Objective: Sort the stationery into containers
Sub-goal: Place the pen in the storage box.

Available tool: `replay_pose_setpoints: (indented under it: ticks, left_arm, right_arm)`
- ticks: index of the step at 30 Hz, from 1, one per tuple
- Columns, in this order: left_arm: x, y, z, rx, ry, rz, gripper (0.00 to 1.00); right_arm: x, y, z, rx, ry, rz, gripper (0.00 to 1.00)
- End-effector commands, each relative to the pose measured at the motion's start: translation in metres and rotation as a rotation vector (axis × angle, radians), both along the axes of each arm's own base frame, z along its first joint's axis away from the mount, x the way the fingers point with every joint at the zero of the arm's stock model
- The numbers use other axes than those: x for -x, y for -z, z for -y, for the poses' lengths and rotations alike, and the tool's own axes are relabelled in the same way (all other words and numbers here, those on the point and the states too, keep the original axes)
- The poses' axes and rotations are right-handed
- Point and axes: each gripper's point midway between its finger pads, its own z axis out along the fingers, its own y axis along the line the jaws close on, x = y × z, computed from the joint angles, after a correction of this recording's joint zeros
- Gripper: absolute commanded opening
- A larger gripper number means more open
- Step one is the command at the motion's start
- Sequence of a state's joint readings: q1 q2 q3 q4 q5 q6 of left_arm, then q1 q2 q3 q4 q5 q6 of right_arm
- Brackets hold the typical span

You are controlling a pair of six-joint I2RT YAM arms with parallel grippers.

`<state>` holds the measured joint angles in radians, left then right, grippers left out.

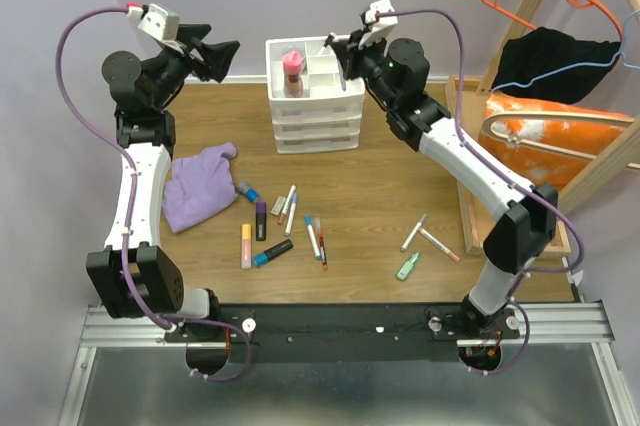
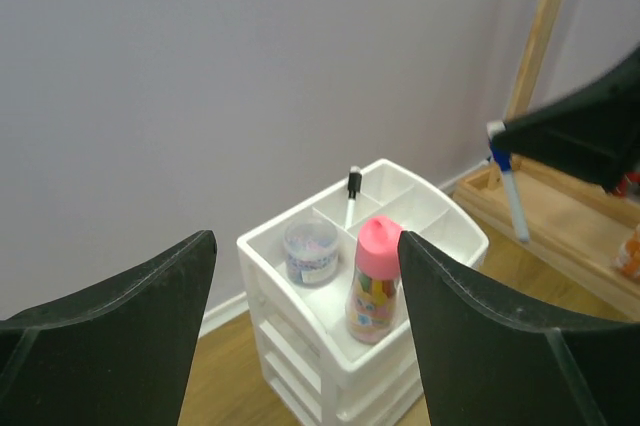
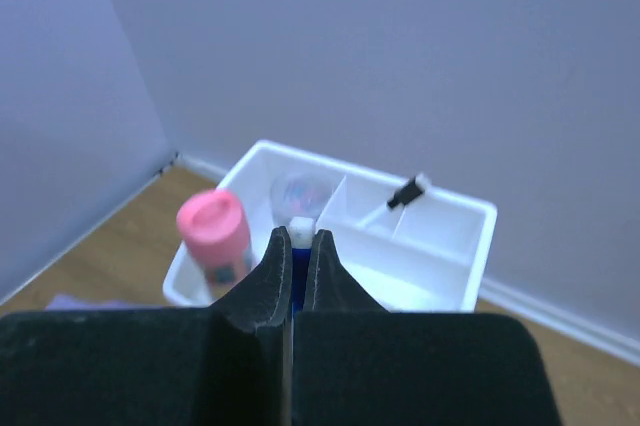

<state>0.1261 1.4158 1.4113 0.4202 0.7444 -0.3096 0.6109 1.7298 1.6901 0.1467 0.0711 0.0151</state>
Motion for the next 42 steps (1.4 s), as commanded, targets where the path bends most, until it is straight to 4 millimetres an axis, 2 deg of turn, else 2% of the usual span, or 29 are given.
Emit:
replay_pose_setpoints:
  ticks: [1, 2, 3, 4, 5, 6, 7, 8, 10, 11, 13, 14, 15, 18, 20, 21, 22, 26, 28, 29, 31, 36, 39, 40, 42]
  left_arm:
    - [0.009, 0.042, 0.005, -0.098, -0.014, -0.082, 0.82]
    - [0.011, 0.046, 0.004, -0.112, -0.027, -0.087, 0.82]
    - [0.009, 0.059, 0.001, -0.140, -0.044, -0.100, 0.82]
    - [0.008, 0.067, -0.003, -0.143, -0.068, -0.131, 0.82]
    - [0.010, 0.070, -0.006, -0.152, -0.086, -0.138, 0.82]
    - [0.010, 0.075, -0.008, -0.153, -0.099, -0.152, 0.83]
    - [0.009, 0.080, -0.012, -0.133, -0.124, -0.192, 0.84]
    - [0.010, 0.081, -0.012, -0.129, -0.127, -0.205, 0.84]
    - [0.012, 0.085, -0.012, -0.125, -0.121, -0.231, 0.84]
    - [0.014, 0.087, -0.011, -0.123, -0.118, -0.237, 0.84]
    - [0.015, 0.094, -0.011, -0.122, -0.116, -0.260, 0.84]
    - [0.015, 0.097, -0.011, -0.121, -0.118, -0.268, 0.84]
    - [0.015, 0.100, -0.011, -0.119, -0.119, -0.275, 0.84]
    - [0.012, 0.103, -0.012, -0.112, -0.122, -0.284, 0.84]
    - [0.009, 0.106, -0.012, -0.110, -0.123, -0.293, 0.84]
    - [0.008, 0.105, -0.014, -0.107, -0.127, -0.293, 0.84]
    - [0.008, 0.105, -0.014, -0.107, -0.127, -0.293, 0.84]
    - [0.002, 0.106, -0.015, -0.114, -0.135, -0.303, 0.84]
    - [0.000, 0.099, -0.017, -0.125, -0.145, -0.293, 0.85]
    - [-0.001, 0.098, -0.018, -0.128, -0.149, -0.292, 0.85]
    - [-0.001, 0.096, -0.019, -0.135, -0.153, -0.286, 0.85]
    - [0.000, 0.102, -0.019, -0.136, -0.157, -0.299, 0.85]
    - [0.001, 0.106, -0.020, -0.132, -0.163, -0.304, 0.85]
    - [0.002, 0.106, -0.020, -0.133, -0.163, -0.303, 0.85]
    - [0.003, 0.104, -0.020, -0.134, -0.165, -0.296, 0.85]
  right_arm:
    - [-0.038, -0.042, -0.011, -0.100, 0.062, 0.250, 0.01]
    - [-0.043, -0.043, -0.012, -0.113, 0.073, 0.262, 0.00]
    - [-0.045, -0.057, -0.012, -0.145, 0.077, 0.303, 0.01]
    - [-0.056, -0.044, -0.019, -0.142, 0.080, 0.296, 0.01]
    - [-0.060, -0.044, -0.021, -0.146, 0.082, 0.311, 0.00]
    - [-0.063, -0.047, -0.022, -0.166, 0.087, 0.342, 0.01]
    - [-0.065, -0.059, -0.022, -0.185, 0.089, 0.373, 0.01]
    - [-0.076, -0.044, -0.028, -0.176, 0.093, 0.361, 0.01]
    - [-0.082, -0.056, -0.027, -0.205, 0.110, 0.390, 0.00]
    - [-0.086, -0.056, -0.026, -0.210, 0.117, 0.396, 0.00]
    - [-0.099, -0.043, -0.026, -0.211, 0.139, 0.389, 0.01]
    - [-0.101, -0.053, -0.022, -0.230, 0.147, 0.406, 0.01]
    - [-0.110, -0.041, -0.023, -0.220, 0.155, 0.385, 0.00]
    - [-0.116, -0.040, -0.021, -0.225, 0.163, 0.393, 0.01]
    - [-0.123, -0.026, -0.025, -0.213, 0.161, 0.377, 0.01]
    - [-0.124, -0.028, -0.025, -0.218, 0.164, 0.384, 0.01]
    - [-0.130, -0.017, -0.026, -0.209, 0.169, 0.372, 0.00]
    - [-0.139, -0.001, -0.030, -0.207, 0.164, 0.359, 0.01]
    - [-0.141, -0.002, -0.029, -0.216, 0.166, 0.369, 0.01]
    - [-0.147, 0.007, -0.030, -0.211, 0.170, 0.360, 0.00]
    - [-0.150, 0.011, -0.029, -0.210, 0.178, 0.357, 0.01]
    - [-0.155, 0.025, -0.030, -0.202, 0.181, 0.334, 0.01]
    - [-0.155, 0.031, -0.030, -0.201, 0.181, 0.319, 0.20]
    - [-0.153, 0.028, -0.030, -0.202, 0.179, 0.320, 0.30]
    - [-0.151, 0.028, -0.028, -0.201, 0.182, 0.319, 0.35]
